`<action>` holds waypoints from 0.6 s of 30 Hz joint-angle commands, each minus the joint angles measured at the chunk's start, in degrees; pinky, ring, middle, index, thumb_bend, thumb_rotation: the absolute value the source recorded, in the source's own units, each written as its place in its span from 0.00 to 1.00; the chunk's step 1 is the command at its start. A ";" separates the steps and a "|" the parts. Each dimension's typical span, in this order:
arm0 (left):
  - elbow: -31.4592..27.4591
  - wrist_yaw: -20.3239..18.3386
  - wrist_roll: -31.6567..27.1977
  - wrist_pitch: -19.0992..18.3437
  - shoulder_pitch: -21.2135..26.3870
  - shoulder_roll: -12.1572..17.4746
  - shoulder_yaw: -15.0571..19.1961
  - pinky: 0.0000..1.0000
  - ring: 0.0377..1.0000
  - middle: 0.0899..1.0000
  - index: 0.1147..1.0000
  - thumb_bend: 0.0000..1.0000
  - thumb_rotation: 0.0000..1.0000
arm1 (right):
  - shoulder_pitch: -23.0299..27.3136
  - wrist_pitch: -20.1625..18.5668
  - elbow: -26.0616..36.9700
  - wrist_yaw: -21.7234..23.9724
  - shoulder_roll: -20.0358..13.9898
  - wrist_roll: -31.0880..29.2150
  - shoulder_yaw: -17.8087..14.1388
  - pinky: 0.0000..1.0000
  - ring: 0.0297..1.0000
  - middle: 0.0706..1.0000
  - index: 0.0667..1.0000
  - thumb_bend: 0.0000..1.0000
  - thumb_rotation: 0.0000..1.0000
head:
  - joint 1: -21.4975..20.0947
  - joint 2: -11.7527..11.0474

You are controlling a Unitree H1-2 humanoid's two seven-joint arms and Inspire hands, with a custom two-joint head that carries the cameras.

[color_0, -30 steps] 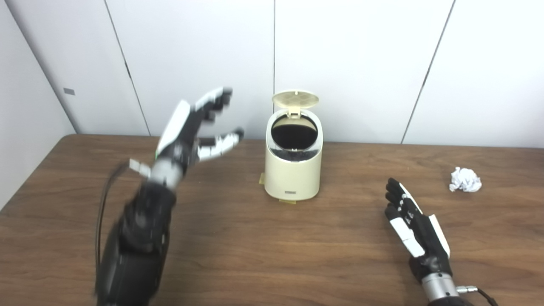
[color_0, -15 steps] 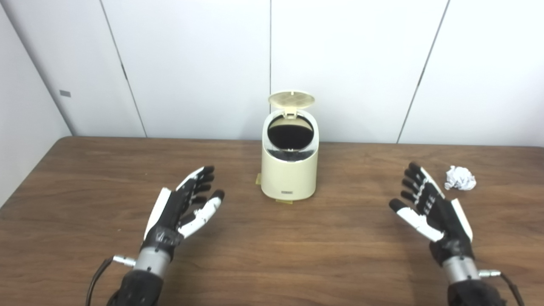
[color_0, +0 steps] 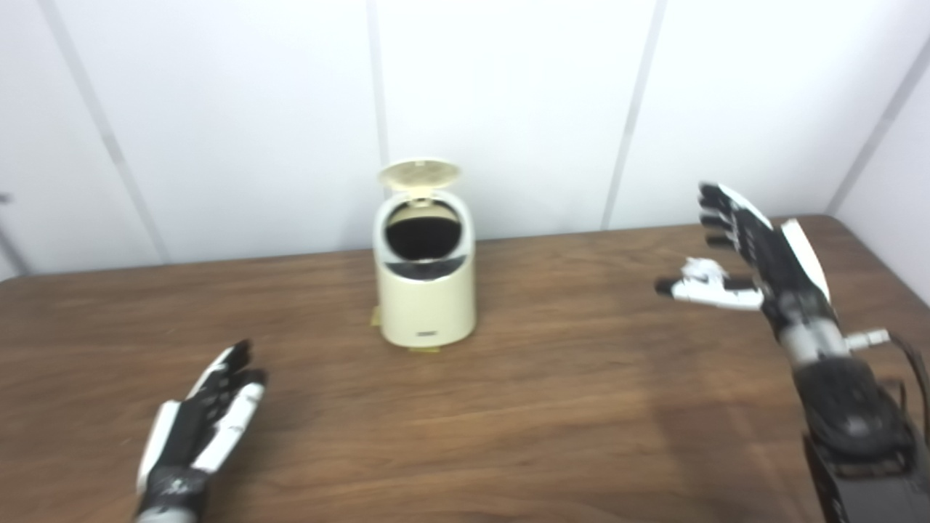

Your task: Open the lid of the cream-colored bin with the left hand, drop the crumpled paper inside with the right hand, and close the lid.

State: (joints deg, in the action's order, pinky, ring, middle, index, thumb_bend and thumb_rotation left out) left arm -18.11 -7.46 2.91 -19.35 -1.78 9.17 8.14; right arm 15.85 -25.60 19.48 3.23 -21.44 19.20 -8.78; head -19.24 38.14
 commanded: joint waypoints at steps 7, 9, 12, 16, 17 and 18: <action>0.52 -1.60 -2.99 1.03 2.17 4.03 -0.17 0.98 0.96 0.96 0.98 0.39 0.49 | 5.43 -1.31 -1.29 10.27 0.33 17.17 -5.55 0.72 0.82 0.83 0.79 0.92 0.04 | -2.73 -1.08; 0.00 -2.13 -3.50 -0.23 2.03 4.77 -0.45 0.95 0.97 0.97 1.00 0.37 0.48 | 6.46 -1.31 -1.36 12.45 1.11 19.63 -7.02 0.71 0.82 0.84 0.77 0.92 0.02 | -3.68 -1.18; -1.77 -2.39 -2.61 -3.20 1.81 6.23 -1.19 0.98 0.99 0.99 1.00 0.36 0.48 | 7.98 -1.31 -2.29 16.22 1.00 25.47 -7.50 0.68 0.82 0.84 0.76 0.93 0.03 | -5.17 -1.09; -3.53 -2.29 -4.73 -5.09 2.09 6.68 -0.21 1.00 0.99 0.97 0.98 0.33 0.43 | 8.77 -1.29 -6.43 17.79 -2.50 29.63 -4.23 0.69 0.81 0.83 0.79 0.95 0.04 | -6.52 -0.91; -4.72 -1.49 -3.16 -5.97 2.04 6.95 -0.53 1.00 0.99 0.97 0.98 0.33 0.42 | 8.96 -1.26 -8.26 17.46 -3.45 30.08 -3.03 0.67 0.80 0.82 0.79 0.95 0.03 | -6.65 -0.82; -5.75 -0.97 -2.14 -6.71 1.99 7.19 -0.74 0.96 0.96 0.94 0.95 0.34 0.43 | 9.28 -1.27 -10.18 17.24 -4.09 30.71 -2.08 0.68 0.80 0.81 0.78 0.96 0.04 | -6.65 -0.80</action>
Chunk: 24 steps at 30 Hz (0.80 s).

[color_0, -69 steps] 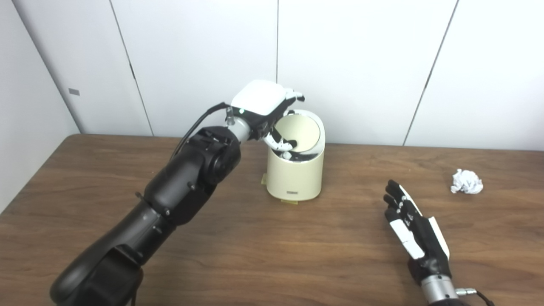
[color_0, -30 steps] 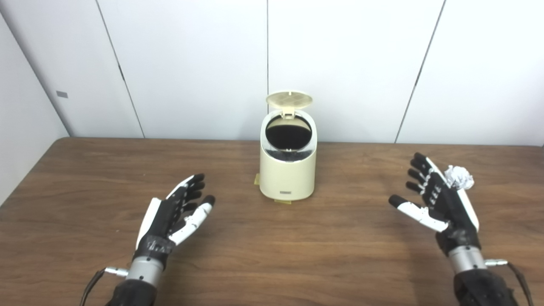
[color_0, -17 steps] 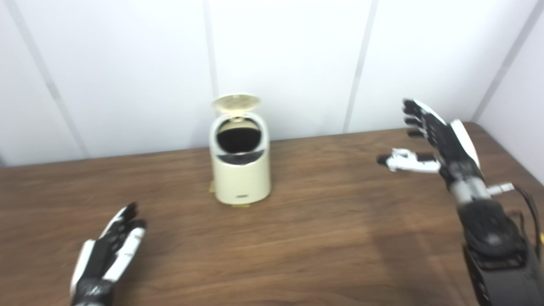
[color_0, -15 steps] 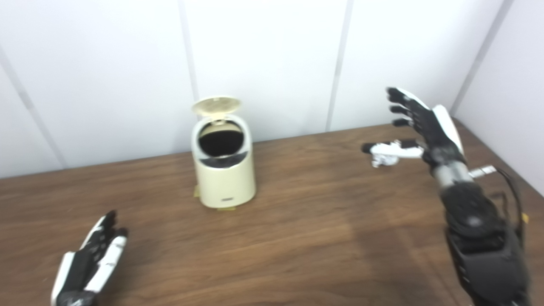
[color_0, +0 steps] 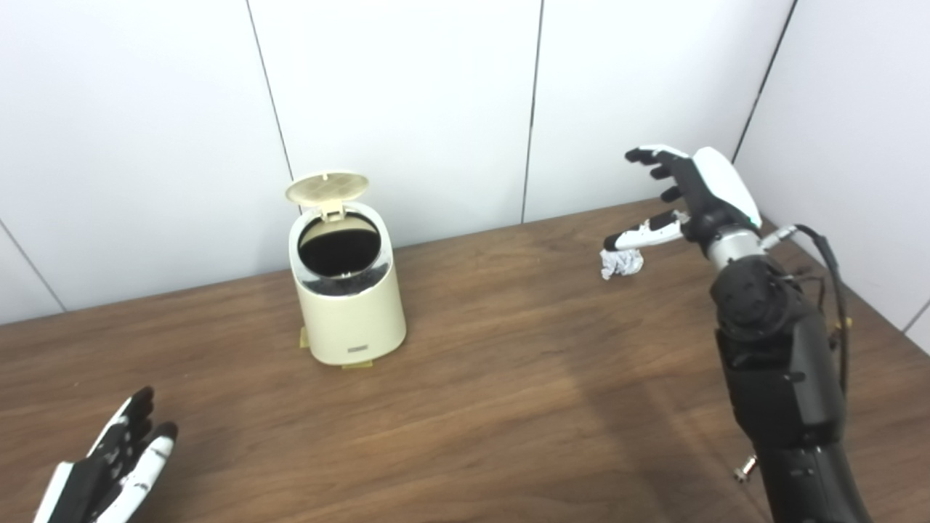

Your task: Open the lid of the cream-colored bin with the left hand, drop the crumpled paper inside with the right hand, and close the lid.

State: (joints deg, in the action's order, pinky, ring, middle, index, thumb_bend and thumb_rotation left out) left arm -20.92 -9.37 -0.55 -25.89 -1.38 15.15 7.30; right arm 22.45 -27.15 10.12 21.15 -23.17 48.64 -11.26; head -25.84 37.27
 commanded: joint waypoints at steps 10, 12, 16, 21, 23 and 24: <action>-8.87 0.76 2.84 -1.03 0.26 1.46 0.36 0.92 0.93 0.93 0.93 0.33 0.39 | 8.16 0.26 -15.56 -1.67 -2.69 -0.38 3.30 0.71 0.82 0.86 0.80 0.97 0.09 | 2.56 1.40; -9.45 0.55 2.23 -1.03 0.42 1.61 0.81 0.93 0.94 0.93 0.93 0.34 0.41 | 9.34 0.56 -19.11 -3.32 -3.15 -2.13 4.47 0.71 0.81 0.84 0.79 0.98 0.08 | 2.81 1.50; -9.97 0.35 1.77 -1.03 0.57 1.55 1.32 0.94 0.94 0.94 0.93 0.33 0.40 | 10.78 1.17 -24.49 -6.42 -4.32 -3.86 7.09 0.62 0.74 0.77 0.79 0.98 0.10 | 3.24 1.47; -10.89 0.14 1.80 -1.03 0.40 1.45 1.57 0.93 0.93 0.93 0.92 0.31 0.35 | 11.98 1.67 -29.43 -10.49 -4.92 -5.74 9.54 0.61 0.73 0.73 0.77 0.98 0.09 | 4.18 1.65; -11.29 0.30 -0.22 -1.03 0.11 1.19 1.82 0.96 0.95 0.94 0.94 0.30 0.32 | 12.28 2.22 -31.21 -12.48 -5.16 -6.32 10.33 0.63 0.75 0.75 0.76 0.98 0.09 | 4.74 1.79; -11.44 0.70 -2.37 -1.03 -0.04 1.06 2.00 0.97 0.95 0.94 0.94 0.30 0.32 | 12.51 2.74 -32.45 -13.50 -5.27 -6.91 10.55 0.64 0.75 0.75 0.76 0.97 0.09 | 5.05 1.70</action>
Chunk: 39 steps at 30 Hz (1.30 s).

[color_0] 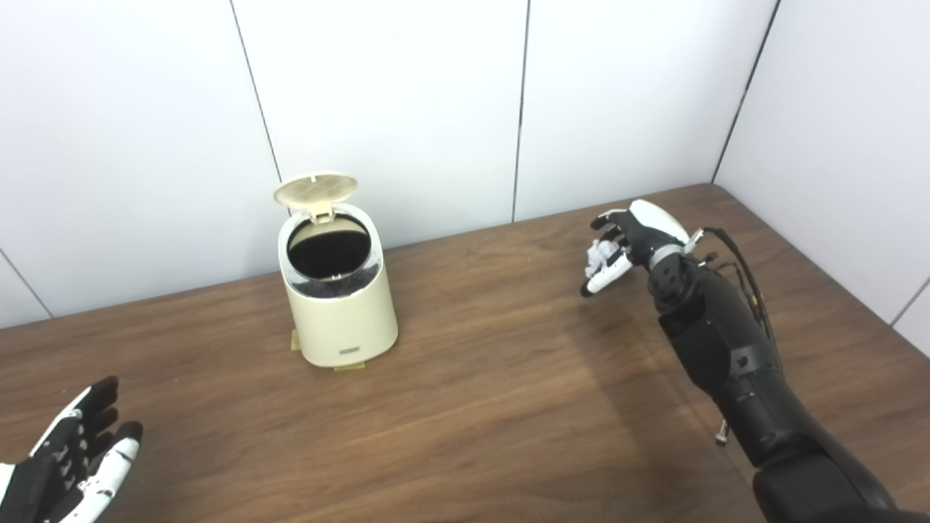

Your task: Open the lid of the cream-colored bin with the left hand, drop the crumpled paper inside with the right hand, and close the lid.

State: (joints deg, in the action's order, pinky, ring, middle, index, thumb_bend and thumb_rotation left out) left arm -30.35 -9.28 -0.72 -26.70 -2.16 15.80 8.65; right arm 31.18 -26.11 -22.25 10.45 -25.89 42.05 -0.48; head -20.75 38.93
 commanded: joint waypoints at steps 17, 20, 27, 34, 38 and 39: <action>-3.53 10.71 -14.89 -0.22 0.44 6.62 -3.83 1.00 0.99 0.98 0.98 0.22 0.27 | 3.90 2.95 -4.43 -9.06 -5.71 -5.02 3.37 0.59 0.68 0.68 0.70 0.96 0.01 | 0.55 -0.03; -3.43 11.63 -15.21 -0.21 0.61 6.82 -4.68 1.00 1.00 0.99 0.99 0.22 0.28 | 3.42 3.53 -4.14 -9.61 -5.92 -5.53 3.75 0.52 0.61 0.62 0.67 0.95 0.01 | 0.67 -0.11; -3.89 13.20 -14.67 -0.22 1.14 7.69 -6.74 1.00 1.00 0.98 0.98 0.21 0.25 | 3.68 4.18 -3.74 -8.33 -5.72 -7.16 5.74 0.66 0.70 0.71 0.67 0.95 0.05 | 0.77 -0.05; -3.90 13.92 -15.38 -0.21 1.12 8.49 -7.24 1.00 1.00 0.97 0.98 0.20 0.25 | 4.12 2.13 -3.09 -7.53 -5.18 -7.73 7.65 0.60 0.67 0.69 0.66 0.93 0.08 | 0.99 -0.04; -4.29 14.57 -15.62 -0.21 0.91 8.63 -7.56 1.00 1.00 0.97 0.98 0.20 0.24 | 3.96 2.78 -2.87 -7.69 -4.58 -8.23 8.07 0.67 0.71 0.71 0.65 0.94 0.06 | 1.36 0.06; -4.37 14.70 -15.59 -0.22 0.90 8.70 -7.68 1.00 1.00 0.97 0.98 0.20 0.24 | 3.99 2.73 -2.95 -7.65 -4.48 -8.23 8.22 0.68 0.72 0.72 0.65 0.94 0.06 | 1.36 0.06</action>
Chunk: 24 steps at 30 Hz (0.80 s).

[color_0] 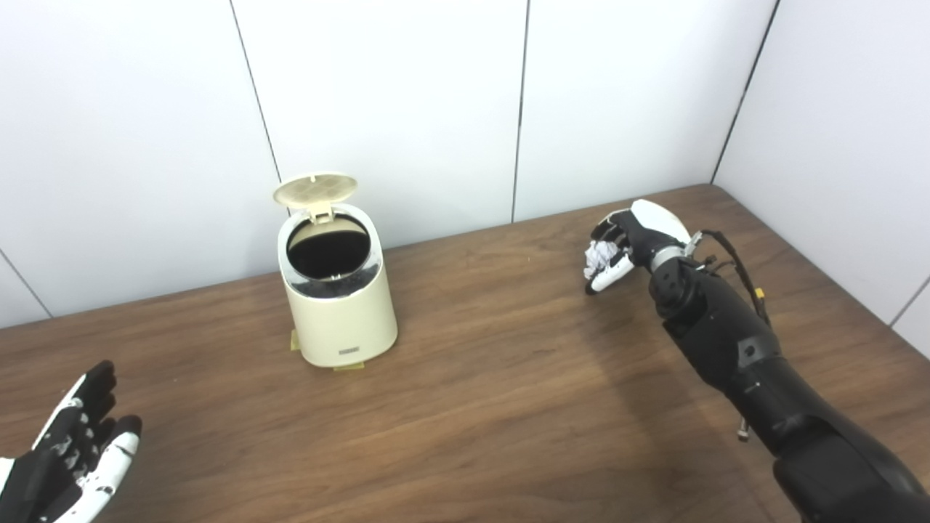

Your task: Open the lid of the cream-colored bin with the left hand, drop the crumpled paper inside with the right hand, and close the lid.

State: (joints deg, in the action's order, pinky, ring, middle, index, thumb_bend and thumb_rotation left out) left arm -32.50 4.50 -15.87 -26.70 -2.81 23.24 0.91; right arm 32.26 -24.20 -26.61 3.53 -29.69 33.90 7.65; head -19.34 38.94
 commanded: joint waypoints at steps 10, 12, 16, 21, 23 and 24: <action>-3.39 3.38 -1.72 -0.22 1.19 1.72 -0.86 1.00 1.00 0.98 0.97 0.18 0.27 | 2.88 1.80 1.37 0.53 -1.15 -0.08 2.42 0.65 0.66 0.69 0.64 0.90 0.04 | 0.29 0.34; -3.45 3.85 -1.95 -0.22 1.16 1.72 -0.96 1.00 1.00 0.97 0.97 0.18 0.29 | 2.74 0.82 1.63 -0.05 -0.99 0.47 2.51 0.60 0.58 0.61 0.60 0.84 0.01 | 0.26 0.39; -4.03 4.87 -2.07 -0.22 0.88 2.57 -1.91 1.00 1.00 0.98 0.97 0.19 0.19 | 2.52 -1.66 2.26 -0.78 -0.78 2.17 3.00 0.36 0.41 0.47 0.45 0.52 0.00 | 0.63 0.77; -3.95 5.83 -1.92 -0.22 0.83 3.06 -2.82 1.00 1.00 0.99 0.98 0.18 0.00 | 2.64 -1.53 2.30 -0.27 -1.13 1.48 2.78 0.34 0.39 0.46 0.46 0.50 0.00 | 1.36 1.16; -3.71 5.92 -1.84 -0.22 0.87 2.98 -2.87 1.00 1.00 0.98 0.98 0.17 0.00 | 3.11 -2.20 1.86 -0.07 -0.94 1.43 2.18 0.34 0.39 0.45 0.46 0.50 0.00 | 1.14 1.17; -3.67 6.02 -1.86 -0.22 0.89 2.97 -2.92 1.00 1.00 0.98 0.98 0.17 0.00 | 3.24 -2.48 1.86 0.06 -0.86 1.46 1.95 0.33 0.39 0.45 0.47 0.50 0.00 | 1.14 1.17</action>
State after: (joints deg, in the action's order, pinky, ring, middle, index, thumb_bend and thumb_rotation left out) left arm -34.38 9.55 -17.81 -26.70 -3.07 25.27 -2.32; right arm 32.59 -26.49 -25.60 3.93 -29.44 35.10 10.50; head -18.19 40.08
